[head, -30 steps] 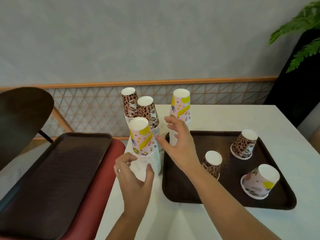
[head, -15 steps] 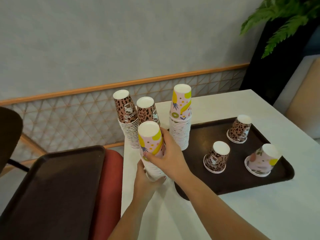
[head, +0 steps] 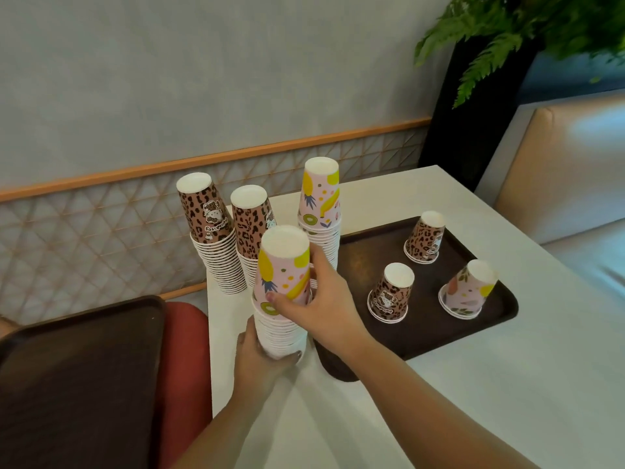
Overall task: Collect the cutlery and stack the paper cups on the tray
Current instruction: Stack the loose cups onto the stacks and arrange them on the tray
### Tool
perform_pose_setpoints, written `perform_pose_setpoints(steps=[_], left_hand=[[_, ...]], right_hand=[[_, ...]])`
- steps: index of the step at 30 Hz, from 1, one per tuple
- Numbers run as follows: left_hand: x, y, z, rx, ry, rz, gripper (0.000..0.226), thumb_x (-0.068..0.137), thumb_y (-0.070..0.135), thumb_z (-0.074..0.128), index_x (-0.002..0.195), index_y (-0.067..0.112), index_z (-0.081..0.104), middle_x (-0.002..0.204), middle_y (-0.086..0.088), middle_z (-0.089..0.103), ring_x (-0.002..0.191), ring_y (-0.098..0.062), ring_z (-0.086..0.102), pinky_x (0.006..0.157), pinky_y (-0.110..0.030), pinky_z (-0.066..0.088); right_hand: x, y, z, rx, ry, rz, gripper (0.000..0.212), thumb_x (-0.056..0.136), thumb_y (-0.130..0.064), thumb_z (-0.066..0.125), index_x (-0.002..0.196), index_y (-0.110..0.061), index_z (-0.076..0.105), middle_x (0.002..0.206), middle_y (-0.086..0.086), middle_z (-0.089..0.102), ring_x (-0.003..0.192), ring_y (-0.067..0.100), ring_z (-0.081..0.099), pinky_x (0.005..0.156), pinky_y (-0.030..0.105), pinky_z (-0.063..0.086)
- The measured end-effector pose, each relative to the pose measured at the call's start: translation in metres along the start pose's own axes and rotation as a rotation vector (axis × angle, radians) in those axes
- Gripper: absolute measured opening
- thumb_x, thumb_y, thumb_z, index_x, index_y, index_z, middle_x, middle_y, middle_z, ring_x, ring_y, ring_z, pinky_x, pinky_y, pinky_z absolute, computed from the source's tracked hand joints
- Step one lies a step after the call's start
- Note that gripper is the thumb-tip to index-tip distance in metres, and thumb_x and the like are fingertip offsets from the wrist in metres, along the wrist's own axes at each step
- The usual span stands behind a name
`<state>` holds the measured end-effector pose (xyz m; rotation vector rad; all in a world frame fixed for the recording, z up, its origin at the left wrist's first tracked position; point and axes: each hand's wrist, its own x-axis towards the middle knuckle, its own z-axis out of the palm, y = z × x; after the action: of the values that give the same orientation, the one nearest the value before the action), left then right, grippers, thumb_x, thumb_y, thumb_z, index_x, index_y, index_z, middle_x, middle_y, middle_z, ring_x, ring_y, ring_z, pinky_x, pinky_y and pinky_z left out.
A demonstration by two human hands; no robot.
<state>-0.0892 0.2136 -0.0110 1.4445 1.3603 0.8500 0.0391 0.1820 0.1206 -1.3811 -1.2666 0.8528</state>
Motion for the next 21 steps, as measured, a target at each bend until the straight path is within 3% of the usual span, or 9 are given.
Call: perform_pose_setpoints(steps=[3, 6, 9, 12, 17, 21], left_hand=[[-0.012, 0.015, 0.0, 0.004, -0.013, 0.064, 0.089, 0.037, 0.032, 0.086, 0.115, 0.043, 0.046, 0.107, 0.013, 0.057, 0.11, -0.022, 0.053, 0.089, -0.047, 0.05], [-0.03, 0.035, 0.01, -0.06, -0.073, 0.092, 0.091, 0.036, 0.026, 0.089, 0.113, 0.041, 0.043, 0.113, 0.007, 0.056, 0.109, -0.016, 0.056, 0.086, -0.037, 0.053], [-0.05, 0.054, 0.03, -0.095, -0.177, 0.103, 0.085, 0.041, 0.021, 0.092, 0.106, 0.041, 0.042, 0.11, 0.016, 0.059, 0.104, -0.005, 0.057, 0.077, -0.022, 0.051], [-0.067, 0.068, 0.056, -0.128, -0.213, 0.107, 0.09, 0.04, 0.031, 0.089, 0.116, 0.043, 0.041, 0.118, 0.017, 0.058, 0.111, -0.005, 0.056, 0.089, -0.029, 0.052], [-0.086, 0.085, 0.111, -0.135, -0.251, 0.106, 0.085, 0.051, 0.027, 0.09, 0.118, 0.045, 0.041, 0.121, 0.017, 0.058, 0.114, -0.005, 0.055, 0.099, -0.035, 0.049], [-0.1, 0.097, 0.155, -0.168, -0.264, 0.078, 0.085, 0.054, 0.022, 0.09, 0.123, 0.04, 0.043, 0.121, 0.018, 0.059, 0.113, -0.003, 0.056, 0.1, -0.035, 0.048]], right_hand=[[-0.01, -0.013, -0.016, 0.012, 0.031, -0.021, 0.066, 0.075, -0.019, 0.075, 0.124, -0.038, 0.036, 0.118, -0.018, 0.056, 0.107, -0.012, 0.052, 0.083, 0.004, 0.045], [-0.021, -0.022, -0.036, 0.002, 0.069, -0.043, 0.06, 0.074, -0.021, 0.076, 0.12, -0.038, 0.041, 0.116, -0.015, 0.061, 0.106, -0.004, 0.057, 0.083, 0.01, 0.048], [-0.033, -0.025, -0.062, 0.009, 0.098, -0.046, 0.055, 0.074, -0.02, 0.076, 0.12, -0.031, 0.047, 0.113, -0.011, 0.064, 0.103, -0.001, 0.06, 0.085, 0.017, 0.051], [-0.043, -0.023, -0.091, -0.009, 0.126, -0.037, 0.053, 0.074, -0.02, 0.075, 0.119, -0.028, 0.049, 0.109, -0.014, 0.064, 0.099, -0.005, 0.061, 0.08, 0.015, 0.052], [-0.058, -0.013, -0.148, -0.043, 0.126, 0.012, 0.045, 0.074, -0.023, 0.073, 0.102, -0.046, 0.046, 0.099, -0.027, 0.062, 0.092, -0.011, 0.061, 0.07, 0.008, 0.05], [-0.064, -0.005, -0.194, -0.092, 0.071, 0.068, 0.052, 0.075, -0.029, 0.072, 0.118, -0.039, 0.043, 0.11, -0.021, 0.061, 0.097, 0.0, 0.061, 0.08, 0.019, 0.053]])
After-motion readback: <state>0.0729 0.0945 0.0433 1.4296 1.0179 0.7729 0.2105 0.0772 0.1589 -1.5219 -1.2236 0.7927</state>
